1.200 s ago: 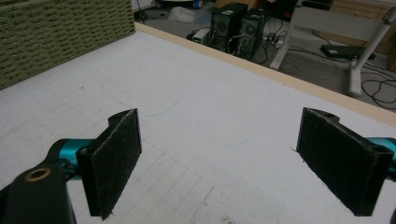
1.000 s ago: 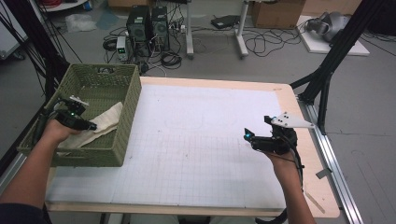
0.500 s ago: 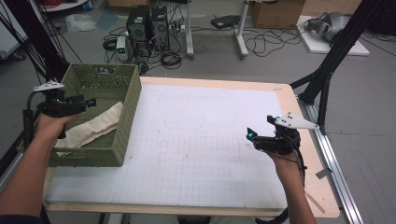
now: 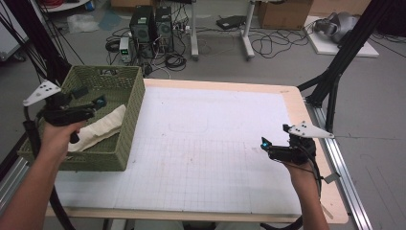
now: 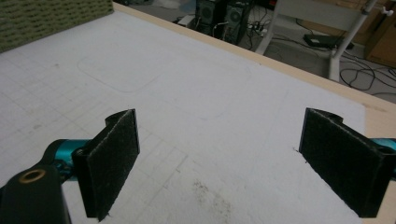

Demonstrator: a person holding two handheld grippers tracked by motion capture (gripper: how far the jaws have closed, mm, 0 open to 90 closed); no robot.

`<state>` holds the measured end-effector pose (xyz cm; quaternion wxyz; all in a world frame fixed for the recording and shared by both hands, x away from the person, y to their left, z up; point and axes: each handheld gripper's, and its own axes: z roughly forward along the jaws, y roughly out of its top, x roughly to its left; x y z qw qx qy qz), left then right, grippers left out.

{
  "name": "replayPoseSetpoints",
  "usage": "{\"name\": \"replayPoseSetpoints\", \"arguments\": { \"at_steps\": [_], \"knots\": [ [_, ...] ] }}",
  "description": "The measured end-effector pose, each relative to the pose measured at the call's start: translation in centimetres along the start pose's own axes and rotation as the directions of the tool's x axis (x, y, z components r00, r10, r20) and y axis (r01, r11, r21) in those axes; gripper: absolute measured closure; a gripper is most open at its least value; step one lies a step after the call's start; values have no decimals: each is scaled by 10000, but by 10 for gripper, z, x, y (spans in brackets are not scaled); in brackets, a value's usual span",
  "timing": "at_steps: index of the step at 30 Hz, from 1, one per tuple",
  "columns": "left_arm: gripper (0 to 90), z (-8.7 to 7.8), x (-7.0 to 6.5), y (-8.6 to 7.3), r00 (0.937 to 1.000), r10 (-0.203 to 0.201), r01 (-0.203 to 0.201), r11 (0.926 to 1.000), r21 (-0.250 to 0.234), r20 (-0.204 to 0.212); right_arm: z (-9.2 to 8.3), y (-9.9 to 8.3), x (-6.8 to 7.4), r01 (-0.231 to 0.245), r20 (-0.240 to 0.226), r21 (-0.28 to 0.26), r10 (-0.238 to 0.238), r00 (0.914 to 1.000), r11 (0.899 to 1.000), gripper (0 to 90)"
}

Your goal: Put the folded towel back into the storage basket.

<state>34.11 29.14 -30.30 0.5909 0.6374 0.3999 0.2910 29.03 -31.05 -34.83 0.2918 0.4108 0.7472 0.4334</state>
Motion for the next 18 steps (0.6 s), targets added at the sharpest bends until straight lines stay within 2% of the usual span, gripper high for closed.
{"name": "replayPoseSetpoints", "arguments": {
  "at_steps": [4, 8, 10, 18],
  "knots": [
    [167, 13, -32, -1, 9986, 298, -292, 9995, -148, 432, -2, -8, -4, -178, 152, 43, 178, 9997, 9998, 114],
    [170, 30, -62, -7, 9933, 977, -988, 9950, 146, 613, -2, -13, -5, -181, 154, 70, 180, 9997, 9998, 114],
    [170, 36, -72, -9, 9918, 1026, -1045, 9943, 218, 764, -2, -14, -4, -147, 150, 75, 146, 9998, 9999, 113],
    [176, 53, -111, -31, 9889, 801, -842, 9961, 273, 1250, 1, -20, 0, -220, 15, 14, 220, 9998, 9998, 114]
  ]
}}
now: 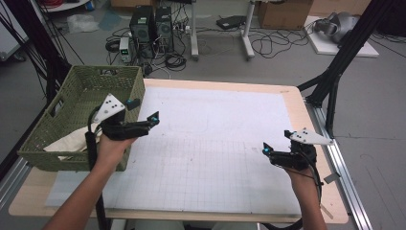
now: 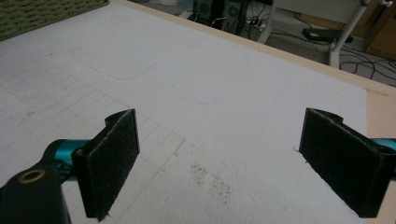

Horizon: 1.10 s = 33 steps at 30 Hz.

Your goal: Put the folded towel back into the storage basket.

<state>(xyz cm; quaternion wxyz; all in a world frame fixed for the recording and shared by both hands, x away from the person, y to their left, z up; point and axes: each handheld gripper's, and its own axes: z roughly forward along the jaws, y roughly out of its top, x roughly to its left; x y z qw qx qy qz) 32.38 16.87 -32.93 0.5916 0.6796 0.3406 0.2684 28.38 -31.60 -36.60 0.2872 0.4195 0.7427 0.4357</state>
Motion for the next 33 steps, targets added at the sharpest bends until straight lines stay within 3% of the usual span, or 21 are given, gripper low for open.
{"name": "replayPoseSetpoints", "arguments": {
  "at_steps": [5, 9, 17, 33],
  "knots": [
    [176, 11, -18, -12, 9995, 106, -106, 9999, 2, 293, 1, -2, 3, 56, -49, -16, -56, 10000, 10000, 113],
    [176, 17, -24, -23, 9990, 28, -26, 10000, -43, 445, 0, -2, 2, 17, -68, -64, -18, 10000, 10000, 113],
    [176, 23, -29, -42, 9975, -123, 106, 9996, 247, 694, 1, -3, 2, 34, -97, -79, -35, 9999, 10000, 113],
    [176, 22, -29, -48, 9978, -133, 108, 9992, 386, 649, 5, -5, 6, 0, -223, -213, -5, 9998, 9998, 114]
  ]
}}
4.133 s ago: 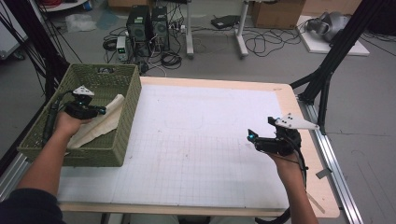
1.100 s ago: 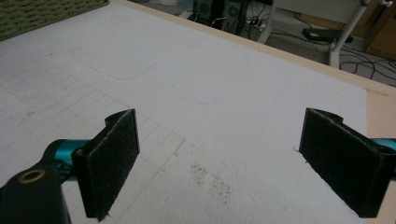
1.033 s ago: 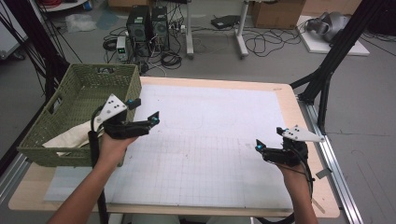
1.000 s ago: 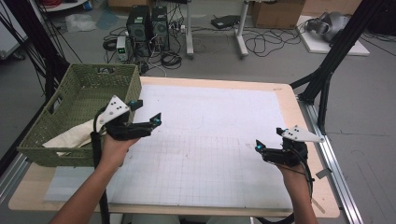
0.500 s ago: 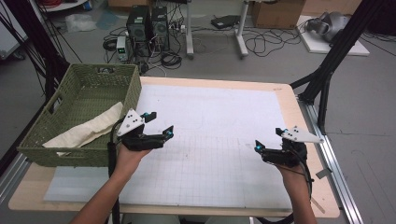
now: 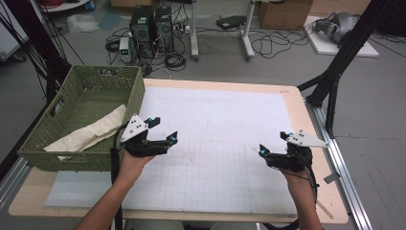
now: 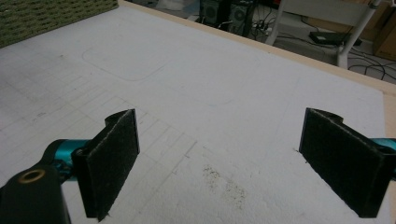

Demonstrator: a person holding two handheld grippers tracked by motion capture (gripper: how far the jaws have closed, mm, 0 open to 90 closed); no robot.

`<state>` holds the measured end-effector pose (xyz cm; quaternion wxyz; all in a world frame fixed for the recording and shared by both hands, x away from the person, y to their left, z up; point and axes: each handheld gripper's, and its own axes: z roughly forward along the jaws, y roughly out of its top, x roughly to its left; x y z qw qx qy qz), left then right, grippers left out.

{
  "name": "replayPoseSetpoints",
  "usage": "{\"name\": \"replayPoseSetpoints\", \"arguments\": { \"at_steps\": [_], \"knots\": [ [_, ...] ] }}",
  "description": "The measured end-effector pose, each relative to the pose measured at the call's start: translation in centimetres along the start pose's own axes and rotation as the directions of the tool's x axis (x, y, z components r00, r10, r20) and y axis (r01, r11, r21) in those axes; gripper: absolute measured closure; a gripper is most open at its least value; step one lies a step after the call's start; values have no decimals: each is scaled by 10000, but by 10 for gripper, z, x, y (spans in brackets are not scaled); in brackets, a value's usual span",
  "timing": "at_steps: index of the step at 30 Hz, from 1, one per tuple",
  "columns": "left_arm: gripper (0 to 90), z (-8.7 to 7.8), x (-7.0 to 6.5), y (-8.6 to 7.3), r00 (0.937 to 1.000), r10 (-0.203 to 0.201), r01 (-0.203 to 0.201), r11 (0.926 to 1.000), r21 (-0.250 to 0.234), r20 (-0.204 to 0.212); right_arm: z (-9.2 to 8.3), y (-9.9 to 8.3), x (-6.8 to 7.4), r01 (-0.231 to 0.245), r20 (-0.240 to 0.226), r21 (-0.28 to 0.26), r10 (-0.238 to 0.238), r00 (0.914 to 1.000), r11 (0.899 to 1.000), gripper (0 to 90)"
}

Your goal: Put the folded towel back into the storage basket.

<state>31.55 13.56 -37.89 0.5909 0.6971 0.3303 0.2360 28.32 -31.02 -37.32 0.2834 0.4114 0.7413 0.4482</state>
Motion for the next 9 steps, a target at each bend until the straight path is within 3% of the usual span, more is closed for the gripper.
{"name": "replayPoseSetpoints", "arguments": {
  "at_steps": [9],
  "knots": [
    [176, 0, 0, 0, 10000, -34, 34, 10000, 1, 6, -1, 0, 0, -50, -15, -32, 50, 10000, 10000, 114]
  ]
}}
